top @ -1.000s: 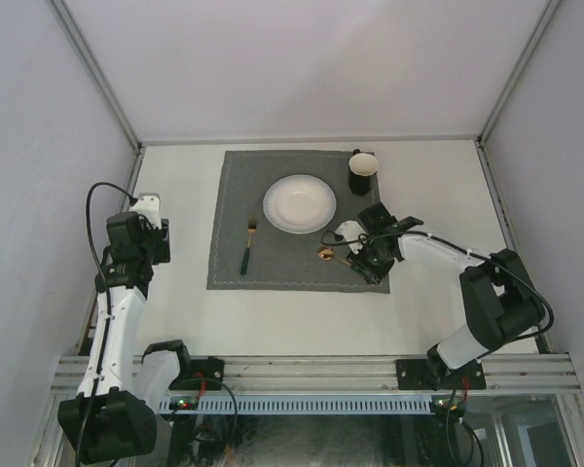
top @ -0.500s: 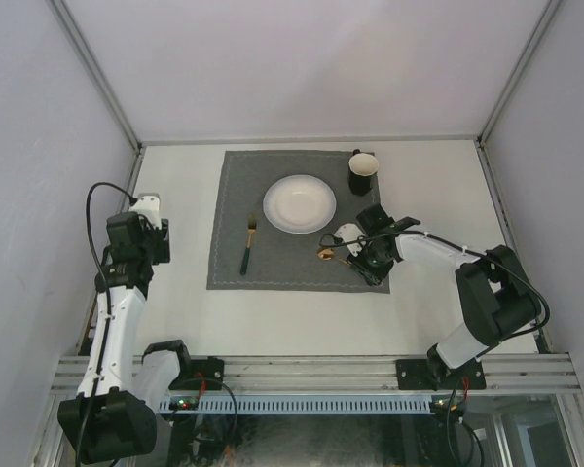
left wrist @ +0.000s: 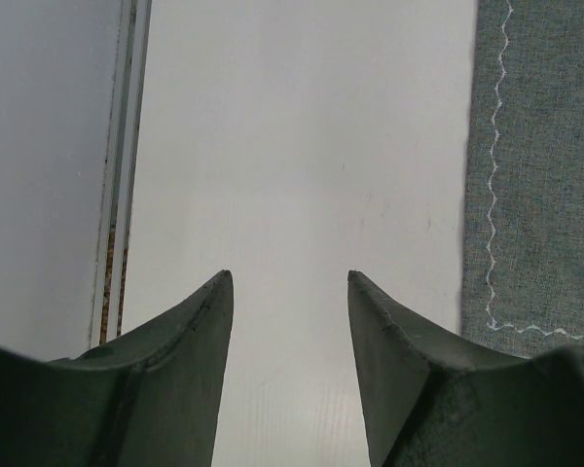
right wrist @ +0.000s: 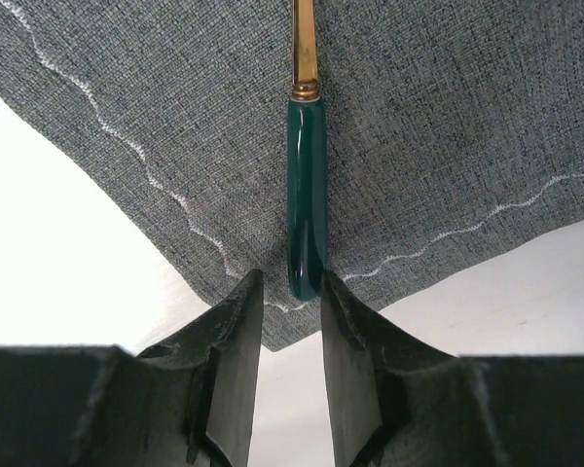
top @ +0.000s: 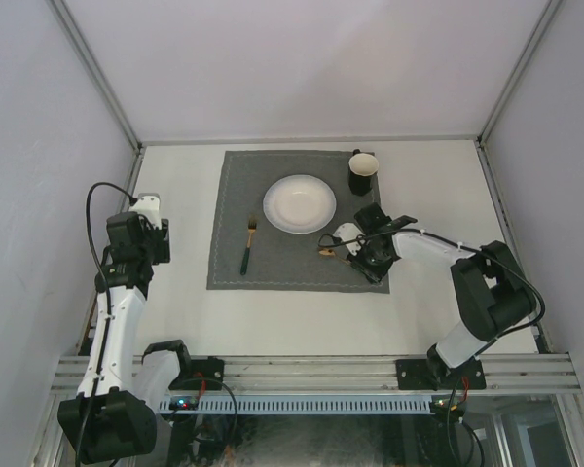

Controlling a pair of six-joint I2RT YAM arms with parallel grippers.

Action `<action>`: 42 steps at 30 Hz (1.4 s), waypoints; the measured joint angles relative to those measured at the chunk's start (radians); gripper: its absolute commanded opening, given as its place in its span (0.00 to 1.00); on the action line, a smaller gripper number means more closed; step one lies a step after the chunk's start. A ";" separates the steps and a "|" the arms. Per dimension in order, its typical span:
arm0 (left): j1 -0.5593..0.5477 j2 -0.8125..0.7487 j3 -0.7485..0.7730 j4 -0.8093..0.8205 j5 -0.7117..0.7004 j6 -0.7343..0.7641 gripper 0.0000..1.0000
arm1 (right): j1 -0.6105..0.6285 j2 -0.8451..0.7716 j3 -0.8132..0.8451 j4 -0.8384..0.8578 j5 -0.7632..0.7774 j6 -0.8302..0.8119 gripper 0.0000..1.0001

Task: Set the dinner table for one person
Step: Pick up the spoon from the napkin.

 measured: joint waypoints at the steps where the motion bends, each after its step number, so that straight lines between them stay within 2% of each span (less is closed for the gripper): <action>1: 0.000 0.000 0.000 0.000 0.000 0.000 0.55 | 0.002 0.001 0.001 0.000 0.003 -0.001 0.29; 19: 0.000 0.000 0.000 0.000 0.000 0.000 0.55 | 0.013 0.041 0.005 0.005 -0.003 -0.003 0.20; 21: 0.000 0.000 0.000 0.000 0.000 0.000 0.55 | 0.013 0.041 0.005 0.004 -0.002 -0.003 0.13; 23: 0.000 0.000 0.000 -0.001 0.000 0.000 0.55 | 0.013 0.040 0.005 0.004 0.000 -0.003 0.02; 24: 0.000 0.000 0.000 0.000 0.000 0.000 0.55 | 0.013 0.041 0.006 0.004 0.000 -0.005 0.00; 31: 0.000 0.000 0.000 0.000 0.000 0.000 0.55 | 0.014 0.010 0.012 -0.027 -0.003 0.005 0.00; 38: 0.000 0.003 0.000 0.000 0.000 0.000 0.55 | 0.023 -0.163 0.059 -0.082 -0.019 0.028 0.00; 42: 0.000 0.004 0.000 0.000 0.000 0.000 0.55 | 0.017 -0.211 0.071 -0.094 -0.021 0.032 0.00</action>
